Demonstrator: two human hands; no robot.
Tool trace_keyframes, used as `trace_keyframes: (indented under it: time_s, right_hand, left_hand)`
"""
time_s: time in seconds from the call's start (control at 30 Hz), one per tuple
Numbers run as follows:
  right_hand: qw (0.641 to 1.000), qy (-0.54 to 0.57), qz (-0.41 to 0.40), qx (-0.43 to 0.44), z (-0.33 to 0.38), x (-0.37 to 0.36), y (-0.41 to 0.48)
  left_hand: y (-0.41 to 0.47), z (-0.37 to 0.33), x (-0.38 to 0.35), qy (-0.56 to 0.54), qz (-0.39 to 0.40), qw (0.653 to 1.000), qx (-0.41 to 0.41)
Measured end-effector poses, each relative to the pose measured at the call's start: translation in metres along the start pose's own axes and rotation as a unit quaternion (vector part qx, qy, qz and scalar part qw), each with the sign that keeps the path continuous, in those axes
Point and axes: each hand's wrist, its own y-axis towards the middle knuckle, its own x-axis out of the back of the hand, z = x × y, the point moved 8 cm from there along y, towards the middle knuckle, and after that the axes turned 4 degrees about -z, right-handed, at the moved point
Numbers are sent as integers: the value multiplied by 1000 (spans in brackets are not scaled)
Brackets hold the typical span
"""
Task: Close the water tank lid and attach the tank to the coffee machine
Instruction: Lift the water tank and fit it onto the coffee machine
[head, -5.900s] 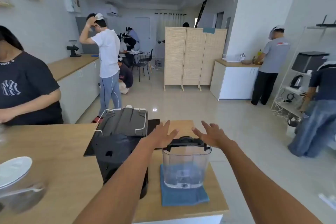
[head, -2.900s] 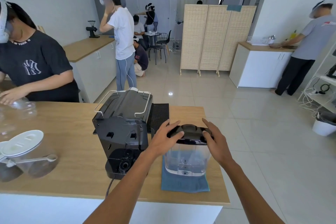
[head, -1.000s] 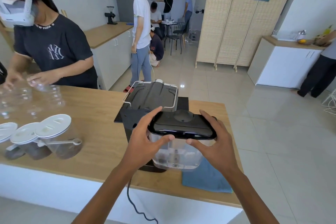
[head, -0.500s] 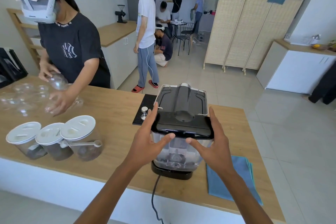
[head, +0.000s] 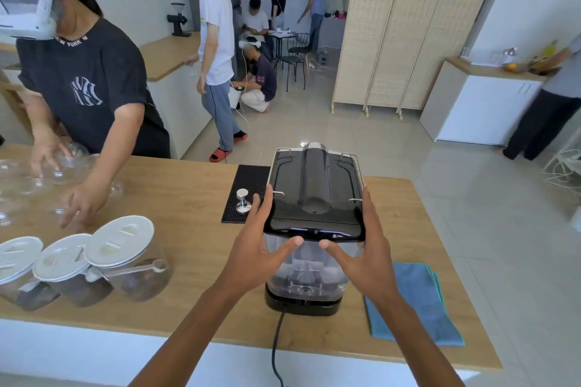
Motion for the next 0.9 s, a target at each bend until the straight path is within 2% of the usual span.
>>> trace_keyframes:
  time_s: [0.17, 0.9]
  right_hand:
    - [1000, -8, -1, -9, -6, -3, -1]
    - [1000, 7, 6, -11, -23, -8, -10]
  left_hand:
    - [0, 0, -5, 1, 2, 1000, -24]
    - [-7, 11, -15, -12, 3, 1000, -2]
